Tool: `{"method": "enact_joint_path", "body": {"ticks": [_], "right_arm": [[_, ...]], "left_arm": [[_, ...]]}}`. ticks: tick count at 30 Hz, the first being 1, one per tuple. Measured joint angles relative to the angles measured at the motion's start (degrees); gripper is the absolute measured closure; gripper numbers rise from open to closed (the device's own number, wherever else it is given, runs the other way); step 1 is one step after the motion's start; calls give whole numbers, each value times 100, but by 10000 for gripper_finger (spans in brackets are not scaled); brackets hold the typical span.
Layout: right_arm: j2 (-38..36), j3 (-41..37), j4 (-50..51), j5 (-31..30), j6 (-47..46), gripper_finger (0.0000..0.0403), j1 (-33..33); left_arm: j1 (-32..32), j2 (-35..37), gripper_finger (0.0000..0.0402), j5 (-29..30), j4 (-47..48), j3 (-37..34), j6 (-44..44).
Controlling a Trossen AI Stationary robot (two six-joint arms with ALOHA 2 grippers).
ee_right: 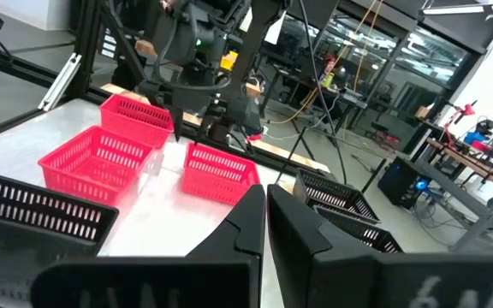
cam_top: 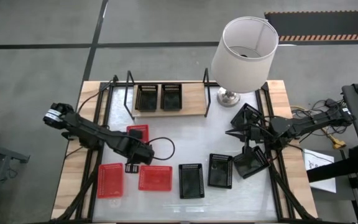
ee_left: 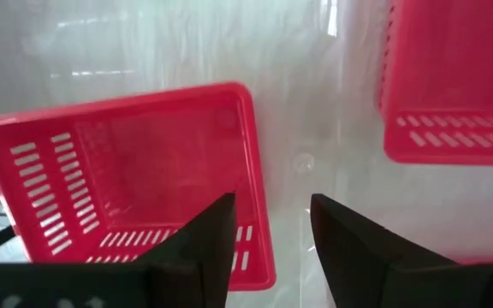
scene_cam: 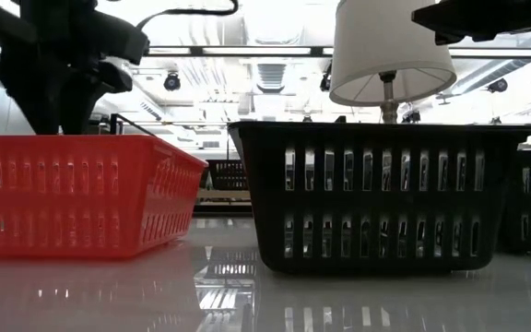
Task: Stack baskets on shelf by color
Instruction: Put the top red bin on the shelf
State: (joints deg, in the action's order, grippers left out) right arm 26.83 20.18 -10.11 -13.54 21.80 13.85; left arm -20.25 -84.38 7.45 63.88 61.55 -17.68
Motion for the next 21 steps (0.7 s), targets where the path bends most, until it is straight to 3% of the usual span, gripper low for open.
{"method": "enact_joint_path", "body": {"ticks": [13, 17, 21], "right_arm": [[2, 0, 0, 0, -15, 394, 0], [2, 0, 0, -2, 8, 394, 0], [2, 0, 0, -2, 15, 394, 0]], "left_arm": [[79, 9, 269, 10, -481, -813, -294], [79, 9, 303, 6, -480, -888, -292], [79, 9, 363, 4, -472, -868, -280]]}}
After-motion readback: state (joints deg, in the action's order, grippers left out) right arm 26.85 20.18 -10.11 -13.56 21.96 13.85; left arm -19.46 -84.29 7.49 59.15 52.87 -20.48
